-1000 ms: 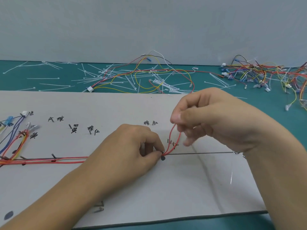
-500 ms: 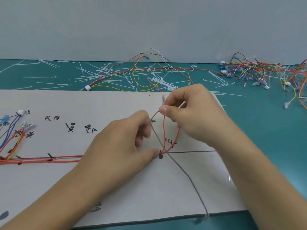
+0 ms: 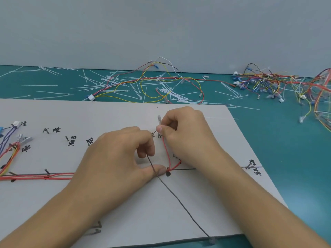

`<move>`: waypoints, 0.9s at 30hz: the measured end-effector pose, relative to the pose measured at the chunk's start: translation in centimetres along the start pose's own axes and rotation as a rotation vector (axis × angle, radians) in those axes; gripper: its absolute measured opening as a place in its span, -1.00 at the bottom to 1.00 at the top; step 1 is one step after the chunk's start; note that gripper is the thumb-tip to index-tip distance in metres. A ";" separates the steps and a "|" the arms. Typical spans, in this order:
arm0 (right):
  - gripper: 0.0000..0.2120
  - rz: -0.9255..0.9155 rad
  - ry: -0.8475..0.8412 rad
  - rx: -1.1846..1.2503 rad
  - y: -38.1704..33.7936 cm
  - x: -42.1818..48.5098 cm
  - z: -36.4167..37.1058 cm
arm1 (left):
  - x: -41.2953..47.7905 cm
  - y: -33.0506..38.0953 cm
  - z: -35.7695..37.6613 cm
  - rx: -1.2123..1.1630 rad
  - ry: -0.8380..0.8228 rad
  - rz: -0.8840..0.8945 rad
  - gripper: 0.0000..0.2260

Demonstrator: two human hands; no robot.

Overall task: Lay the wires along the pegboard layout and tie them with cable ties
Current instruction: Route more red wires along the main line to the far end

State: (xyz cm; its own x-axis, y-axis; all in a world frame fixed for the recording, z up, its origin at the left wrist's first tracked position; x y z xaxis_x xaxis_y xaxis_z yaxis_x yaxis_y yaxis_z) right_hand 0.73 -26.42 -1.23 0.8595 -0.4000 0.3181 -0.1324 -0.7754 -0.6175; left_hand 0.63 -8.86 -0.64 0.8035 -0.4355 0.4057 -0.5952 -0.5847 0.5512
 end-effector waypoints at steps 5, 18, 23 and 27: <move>-0.87 -0.008 -0.021 -0.023 0.0 0.0 0.8 | -0.1 -0.2 0.0 0.013 -0.024 -0.015 -0.61; -0.78 0.009 -0.045 0.117 0.1 0.3 0.5 | -0.1 -0.3 -0.2 -0.081 -0.122 0.060 -0.81; -0.88 0.011 -0.078 0.076 0.1 0.5 0.8 | -0.4 0.1 -0.1 -0.116 -0.217 0.164 -0.84; -0.90 -0.012 -0.088 0.058 0.1 0.4 0.8 | -0.4 0.1 -0.2 -0.160 -0.244 0.174 -0.81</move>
State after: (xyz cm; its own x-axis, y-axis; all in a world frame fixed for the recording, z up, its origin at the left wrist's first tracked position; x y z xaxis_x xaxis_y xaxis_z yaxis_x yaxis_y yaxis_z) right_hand 1.51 -26.26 -1.76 0.9013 -0.3443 0.2628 -0.0950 -0.7492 -0.6556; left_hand 0.27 -8.60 -0.60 0.6541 -0.6818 0.3276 -0.6998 -0.3810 0.6042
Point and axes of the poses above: each hand's wrist, its own x-axis towards the middle knuckle, its own z-axis out of the palm, y = z × x, the point moved 5 cm from there along x, towards the middle knuckle, and after that the axes turned 11 degrees about y, right-handed, at the moved point
